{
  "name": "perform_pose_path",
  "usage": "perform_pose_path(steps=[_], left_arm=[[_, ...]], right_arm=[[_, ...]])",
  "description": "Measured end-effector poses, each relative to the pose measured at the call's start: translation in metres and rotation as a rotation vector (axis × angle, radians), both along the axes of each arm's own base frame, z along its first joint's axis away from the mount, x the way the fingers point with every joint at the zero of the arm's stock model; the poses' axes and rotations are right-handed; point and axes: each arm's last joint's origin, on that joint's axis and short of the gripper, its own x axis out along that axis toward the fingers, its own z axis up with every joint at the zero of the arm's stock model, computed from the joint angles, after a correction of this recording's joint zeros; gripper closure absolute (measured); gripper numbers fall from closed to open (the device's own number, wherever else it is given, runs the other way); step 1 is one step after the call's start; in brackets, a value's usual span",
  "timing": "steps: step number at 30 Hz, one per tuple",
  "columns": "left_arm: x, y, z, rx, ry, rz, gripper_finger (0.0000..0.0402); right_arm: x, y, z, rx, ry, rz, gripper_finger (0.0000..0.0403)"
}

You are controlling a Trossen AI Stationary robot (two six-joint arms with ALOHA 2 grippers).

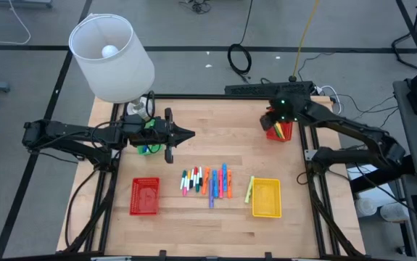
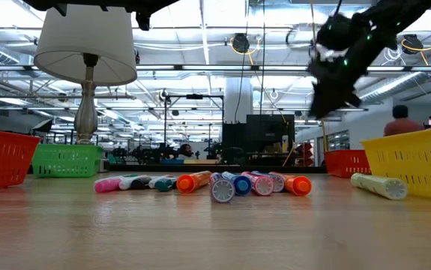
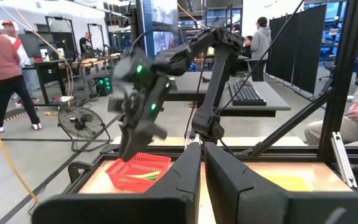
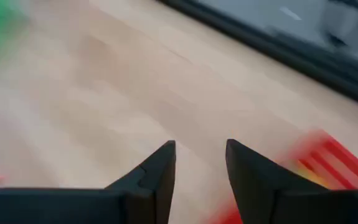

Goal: Pick & Place Markers
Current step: Put the green highlighter pen into the bottom red basket

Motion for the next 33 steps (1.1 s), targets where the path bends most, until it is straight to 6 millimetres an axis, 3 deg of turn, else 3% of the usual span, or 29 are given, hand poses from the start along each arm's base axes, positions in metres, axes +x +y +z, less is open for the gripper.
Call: perform_pose_path(steps=[7, 14, 24, 28, 33], left_arm=[[0.0, 0.0, 0.0, 0.0, 0.0, 0.0, 0.0371], [0.0, 0.0, 0.0, 0.0, 0.0, 0.0, 0.0371], [0.0, 0.0, 0.0, -0.01, 0.0, -0.002, 0.0371], [0.0, 0.0, 0.0, -0.013, 0.0, -0.002, 0.0371], [0.0, 0.0, 0.0, -0.017, 0.0, -0.003, 0.0371]], right_arm=[[0.027, 0.041, 0.04, -0.119, -0.372, 0.427, 0.0273], [0.055, 0.112, 0.04, -0.234, -0.382, 0.831, 0.0273], [0.082, 0.209, 0.003, -0.363, -0.083, 1.041, 0.0273], [0.098, 0.235, -0.008, -0.376, 0.132, 1.13, 0.0272], [0.119, 0.248, -0.029, -0.458, 0.474, 1.235, 0.0244]])
